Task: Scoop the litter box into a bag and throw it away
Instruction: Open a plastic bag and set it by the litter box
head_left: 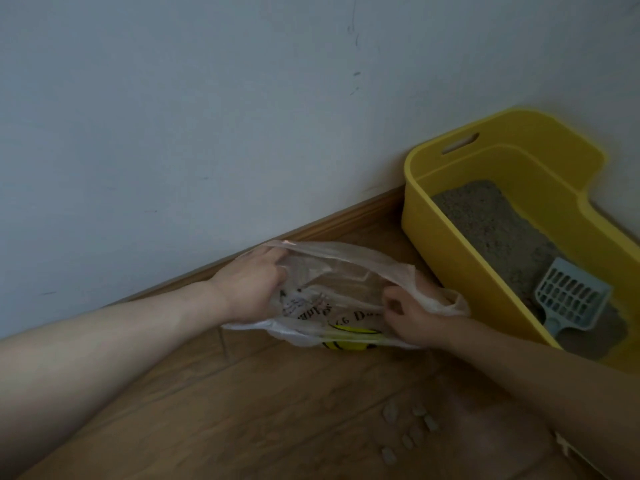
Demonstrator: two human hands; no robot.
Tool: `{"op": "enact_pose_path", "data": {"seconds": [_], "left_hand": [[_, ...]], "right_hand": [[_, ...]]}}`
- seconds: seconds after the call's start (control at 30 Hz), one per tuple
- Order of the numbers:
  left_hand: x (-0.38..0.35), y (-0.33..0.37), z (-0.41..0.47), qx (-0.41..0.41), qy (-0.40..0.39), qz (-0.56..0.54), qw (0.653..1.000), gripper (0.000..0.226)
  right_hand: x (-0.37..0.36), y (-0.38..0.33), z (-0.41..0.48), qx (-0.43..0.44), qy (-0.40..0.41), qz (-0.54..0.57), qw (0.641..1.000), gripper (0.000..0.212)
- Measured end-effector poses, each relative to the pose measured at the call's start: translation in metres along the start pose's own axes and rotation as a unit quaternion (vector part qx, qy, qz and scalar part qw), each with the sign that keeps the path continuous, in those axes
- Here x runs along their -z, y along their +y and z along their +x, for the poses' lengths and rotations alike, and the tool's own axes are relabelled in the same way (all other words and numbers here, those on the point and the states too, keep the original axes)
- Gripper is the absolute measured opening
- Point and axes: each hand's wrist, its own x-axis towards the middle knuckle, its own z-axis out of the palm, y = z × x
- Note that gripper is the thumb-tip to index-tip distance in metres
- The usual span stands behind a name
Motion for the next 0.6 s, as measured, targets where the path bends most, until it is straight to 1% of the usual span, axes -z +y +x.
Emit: {"op": "enact_pose_path", "data": {"seconds": [0.03,0.13,0.17,0.3,0.4,0.43,0.5,0.53,0.6], "left_hand": [[0.000,-0.002,-0.001,0.000,-0.005,0.000,1.000,0.021],[-0.004,-0.010,-0.002,-0.002,-0.024,-0.019,1.000,0.034],[-0.005,-0.014,-0.002,0.002,-0.027,-0.025,0.999,0.036],[-0.006,-0.016,-0.004,-0.003,-0.020,-0.037,0.999,0.030],[-0.007,-0.012,-0.002,-0.017,-0.015,-0.042,0.999,0.026],[-0.007,-0.011,0.000,-0.020,-0.012,-0.047,0.999,0.026],[-0.005,-0.010,0.001,-0.026,-0.010,-0.056,0.998,0.027],[-0.005,-0.009,0.002,-0.029,-0.008,-0.059,0.998,0.028],[-0.003,-0.007,0.003,-0.036,0.000,-0.064,0.997,0.032]], "right_hand": [[0.003,0.003,-0.006,-0.005,-0.022,0.006,1.000,0.019],[0.010,0.009,-0.021,-0.025,-0.124,0.050,0.991,0.012],[0.011,0.010,-0.023,-0.020,-0.136,0.053,0.989,0.011],[0.002,0.014,-0.029,-0.003,-0.124,0.087,0.989,0.012],[-0.006,0.018,-0.031,-0.012,-0.152,0.113,0.982,0.020],[-0.005,0.016,-0.032,-0.020,-0.152,0.124,0.980,0.018],[-0.002,0.009,-0.034,-0.021,-0.139,0.132,0.981,0.008],[-0.003,0.008,-0.034,-0.016,-0.147,0.128,0.981,0.007],[-0.002,0.003,-0.038,-0.003,-0.159,0.113,0.981,0.043]]}}
